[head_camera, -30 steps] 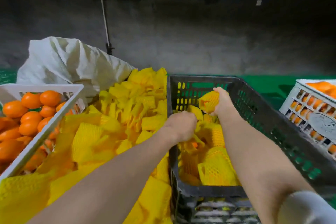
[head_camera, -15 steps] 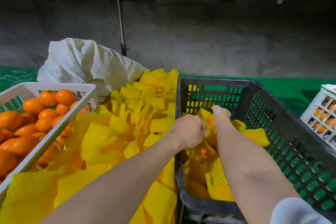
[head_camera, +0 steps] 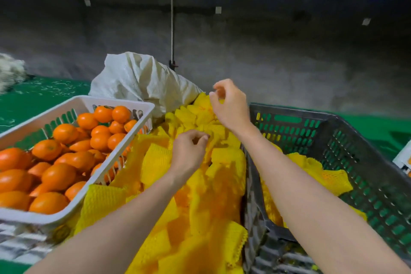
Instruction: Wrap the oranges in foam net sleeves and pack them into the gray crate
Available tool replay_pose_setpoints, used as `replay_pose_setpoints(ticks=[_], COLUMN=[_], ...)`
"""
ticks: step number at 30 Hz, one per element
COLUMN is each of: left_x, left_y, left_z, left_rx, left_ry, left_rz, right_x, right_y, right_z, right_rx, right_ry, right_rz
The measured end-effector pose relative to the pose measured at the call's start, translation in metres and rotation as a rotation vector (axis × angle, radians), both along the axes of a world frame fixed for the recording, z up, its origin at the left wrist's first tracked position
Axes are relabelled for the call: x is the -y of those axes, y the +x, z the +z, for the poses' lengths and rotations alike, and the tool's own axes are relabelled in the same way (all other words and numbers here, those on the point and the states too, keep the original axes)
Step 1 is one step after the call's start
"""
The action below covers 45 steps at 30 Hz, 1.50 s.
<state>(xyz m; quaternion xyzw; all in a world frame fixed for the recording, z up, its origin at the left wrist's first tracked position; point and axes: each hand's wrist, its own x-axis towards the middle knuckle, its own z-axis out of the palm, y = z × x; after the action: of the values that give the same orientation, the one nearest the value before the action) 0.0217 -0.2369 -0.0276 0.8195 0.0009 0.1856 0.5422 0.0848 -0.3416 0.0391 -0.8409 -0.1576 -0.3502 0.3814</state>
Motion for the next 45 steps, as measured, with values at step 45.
replay_pose_setpoints(ticks=[45], left_x=[-0.19], left_y=[-0.057], left_z=[-0.014], left_rx=[0.165], left_ry=[0.301], left_rz=[-0.178], right_x=[-0.151], right_y=[-0.095], right_z=[-0.052], right_rx=[-0.282], right_ry=[0.01], right_rz=[0.285])
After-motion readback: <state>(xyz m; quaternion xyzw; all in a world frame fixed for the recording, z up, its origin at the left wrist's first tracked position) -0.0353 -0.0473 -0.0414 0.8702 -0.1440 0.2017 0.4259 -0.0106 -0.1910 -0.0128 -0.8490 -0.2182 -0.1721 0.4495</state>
